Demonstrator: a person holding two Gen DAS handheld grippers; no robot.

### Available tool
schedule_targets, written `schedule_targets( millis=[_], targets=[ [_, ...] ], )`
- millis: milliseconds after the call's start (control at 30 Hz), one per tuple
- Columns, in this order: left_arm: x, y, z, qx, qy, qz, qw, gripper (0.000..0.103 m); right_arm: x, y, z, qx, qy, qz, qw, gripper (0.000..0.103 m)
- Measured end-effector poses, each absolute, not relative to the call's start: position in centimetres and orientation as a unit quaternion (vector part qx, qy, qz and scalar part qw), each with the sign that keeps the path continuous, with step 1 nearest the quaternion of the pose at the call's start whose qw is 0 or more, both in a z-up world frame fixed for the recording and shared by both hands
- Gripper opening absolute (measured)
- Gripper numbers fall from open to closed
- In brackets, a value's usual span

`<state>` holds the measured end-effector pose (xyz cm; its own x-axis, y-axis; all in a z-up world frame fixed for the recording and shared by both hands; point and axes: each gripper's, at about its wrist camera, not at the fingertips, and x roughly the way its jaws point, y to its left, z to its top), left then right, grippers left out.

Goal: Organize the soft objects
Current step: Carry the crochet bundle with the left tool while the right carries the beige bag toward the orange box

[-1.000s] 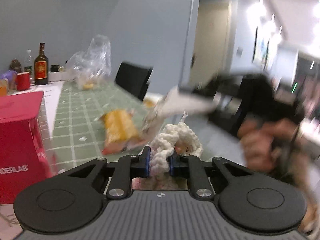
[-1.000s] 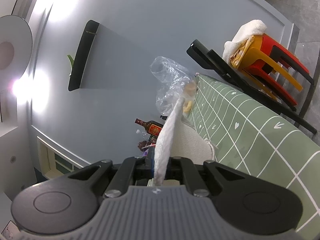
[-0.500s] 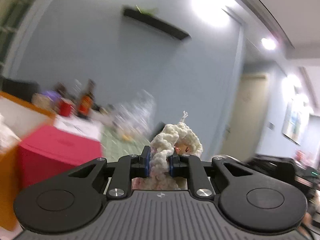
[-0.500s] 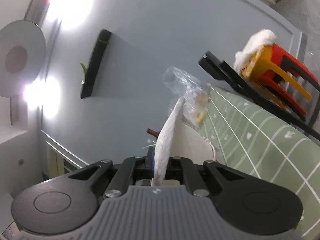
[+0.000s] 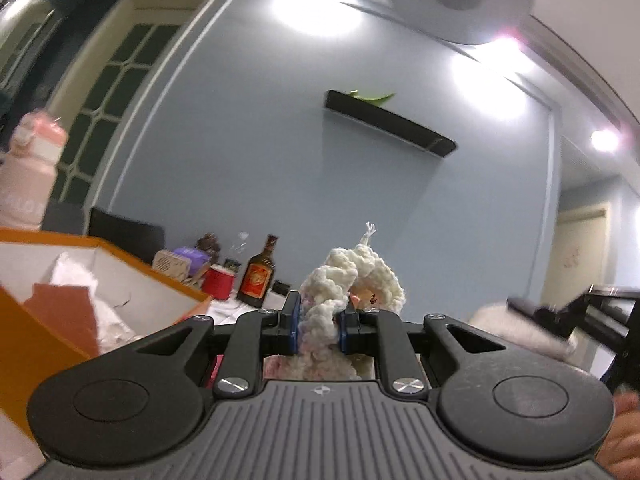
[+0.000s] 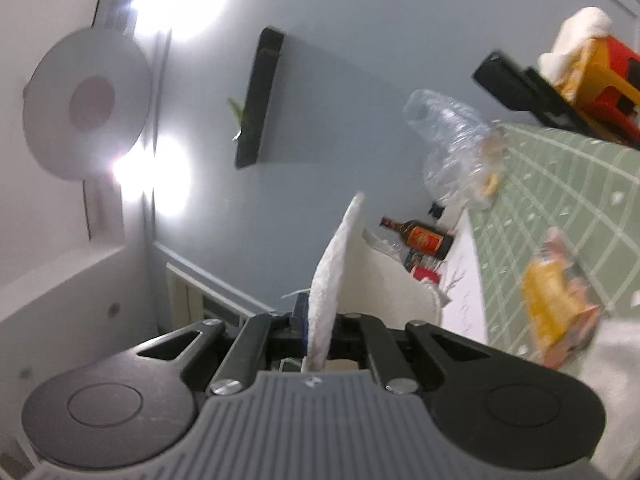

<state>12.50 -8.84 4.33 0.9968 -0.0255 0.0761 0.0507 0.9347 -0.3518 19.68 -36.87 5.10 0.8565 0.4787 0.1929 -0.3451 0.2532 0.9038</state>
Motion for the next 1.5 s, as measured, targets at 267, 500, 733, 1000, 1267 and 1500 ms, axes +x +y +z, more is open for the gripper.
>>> schedule_targets(
  millis=[267, 500, 733, 1000, 1267, 1500],
  targets=[
    [7.8, -4.0, 8.4, -0.214, -0.022, -0.092, 0.972, 0.020, 20.1, -31.7, 10.5, 0.477, 0.077, 0.300, 0.822, 0.003],
    [6.8, 0.6, 13.3, -0.247, -0.003, -0.111, 0.963, 0.020, 21.1, -26.0, 12.7, 0.414, 0.094, 0.329, 0.843, 0.003],
    [12.3, 2.4, 12.7, -0.197, 0.047, -0.126, 0.971, 0.021, 24.2, -19.0, 12.7, 0.308, 0.142, 0.323, 0.883, 0.003],
    [17.7, 5.8, 9.3, -0.201, 0.063, -0.019, 0.977, 0.021, 27.3, -13.4, 10.7, 0.276, 0.189, 0.331, 0.883, 0.003],
    [19.7, 9.1, 7.3, -0.209, 0.132, 0.049, 0.968, 0.021, 28.4, -10.2, 10.0, 0.209, 0.206, 0.312, 0.903, 0.003],
    [19.7, 10.3, 6.8, -0.211, 0.147, 0.076, 0.963, 0.021, 31.7, -6.0, 10.6, 0.172, 0.221, 0.288, 0.916, 0.003]
  ],
)
